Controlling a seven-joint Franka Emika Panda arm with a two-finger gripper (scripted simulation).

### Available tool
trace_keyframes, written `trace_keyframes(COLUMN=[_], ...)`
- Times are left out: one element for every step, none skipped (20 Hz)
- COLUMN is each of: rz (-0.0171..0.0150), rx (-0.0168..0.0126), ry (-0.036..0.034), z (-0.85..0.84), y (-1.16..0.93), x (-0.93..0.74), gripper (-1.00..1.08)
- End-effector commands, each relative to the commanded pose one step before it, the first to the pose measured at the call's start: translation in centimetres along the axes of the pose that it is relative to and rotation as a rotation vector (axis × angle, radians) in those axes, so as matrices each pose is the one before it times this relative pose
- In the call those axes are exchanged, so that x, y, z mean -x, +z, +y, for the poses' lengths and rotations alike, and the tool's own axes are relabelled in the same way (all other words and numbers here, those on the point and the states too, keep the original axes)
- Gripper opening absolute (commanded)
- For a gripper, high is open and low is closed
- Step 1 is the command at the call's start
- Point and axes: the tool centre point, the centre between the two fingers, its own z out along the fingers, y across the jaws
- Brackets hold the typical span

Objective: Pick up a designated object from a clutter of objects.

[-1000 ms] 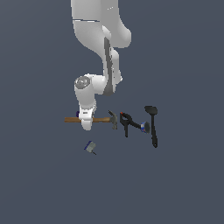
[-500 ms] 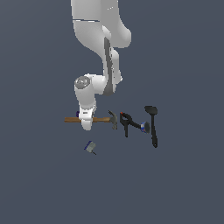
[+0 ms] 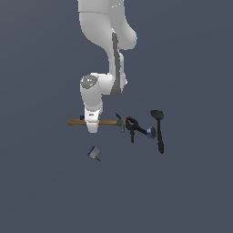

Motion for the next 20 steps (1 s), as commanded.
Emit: trace_keyframes(rz=[-0.00124, 0.0, -0.00038, 0.0, -0.00025, 0.0, 0.0, 0.0, 0.0002, 0.0, 0.0007, 0.0, 0.00088, 0.00064, 0.00065, 0.0, 0.00092, 0.00065, 0.0, 0.00065], rx=[0.00283, 0.0, -0.00051, 0.0, -0.00057, 0.0, -0.00043, 0.0, -0.00038, 0.0, -0.00054, 0.0, -0.00027, -0.00013, -0.00009, 0.0, -0.00011, -0.00008, 0.0, -0.00009], ry=[-0.00232, 0.0, -0.00027, 0.0, -0.0003, 0.0, -0.00024, 0.0, -0.00024, 0.0, -0.00042, 0.0, -0.00033, -0.00022, -0.00022, 0.0, -0.00031, -0.00022, 0.0, -0.00023], z=[0.166, 0.012, 0.018, 0.015, 0.022, 0.018, 0.025, 0.022, 0.029, 0.028, 0.038, 0.034, 0.04, 0.04, 0.041, 0.04, 0.043, 0.043, 0.043, 0.045], y=[-1.266, -0.557, -0.566, -0.613, -0.613, -0.661, -0.667, -0.713, -0.726, -0.777, -0.783, -0.84, -0.848, -0.854, -0.85, -0.852, -0.85, -0.855, -0.864, -0.866], x=[-0.925, -0.394, -0.431, -0.437, -0.471, -0.476, -0.507, -0.518, -0.552, -0.571, -0.61, -0.624, -0.647, -0.646, -0.641, -0.639, -0.639, -0.641, -0.644, -0.643], gripper=[-1.0, -1.0, -1.0, -1.0, -1.0, -1.0, -1.0, -1.0, -1.0, -1.0, -1.0, -1.0, -1.0, -1.0, -1.0, -1.0, -1.0, -1.0, -1.0, -1.0])
